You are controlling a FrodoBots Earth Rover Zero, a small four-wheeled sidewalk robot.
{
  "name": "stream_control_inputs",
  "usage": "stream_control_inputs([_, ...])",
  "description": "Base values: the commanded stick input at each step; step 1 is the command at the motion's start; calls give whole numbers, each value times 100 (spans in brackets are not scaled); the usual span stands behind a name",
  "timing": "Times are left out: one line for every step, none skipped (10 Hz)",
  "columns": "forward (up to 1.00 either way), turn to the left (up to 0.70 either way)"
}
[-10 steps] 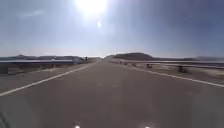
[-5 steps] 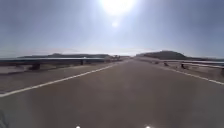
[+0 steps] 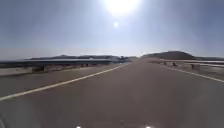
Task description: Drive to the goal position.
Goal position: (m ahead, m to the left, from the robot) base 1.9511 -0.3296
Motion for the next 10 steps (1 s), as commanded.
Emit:
stream_control_inputs([100, -25])
stream_control_inputs([100, -34])
stream_control_inputs([100, -38])
stream_control_inputs([100, -29])
stream_control_inputs([100, -21])
stream_control_inputs([100, -13])
stream_control_inputs([100, -4])
stream_control_inputs([100, 0])
stream_control_inputs([100, 0])
stream_control_inputs([100, 0])
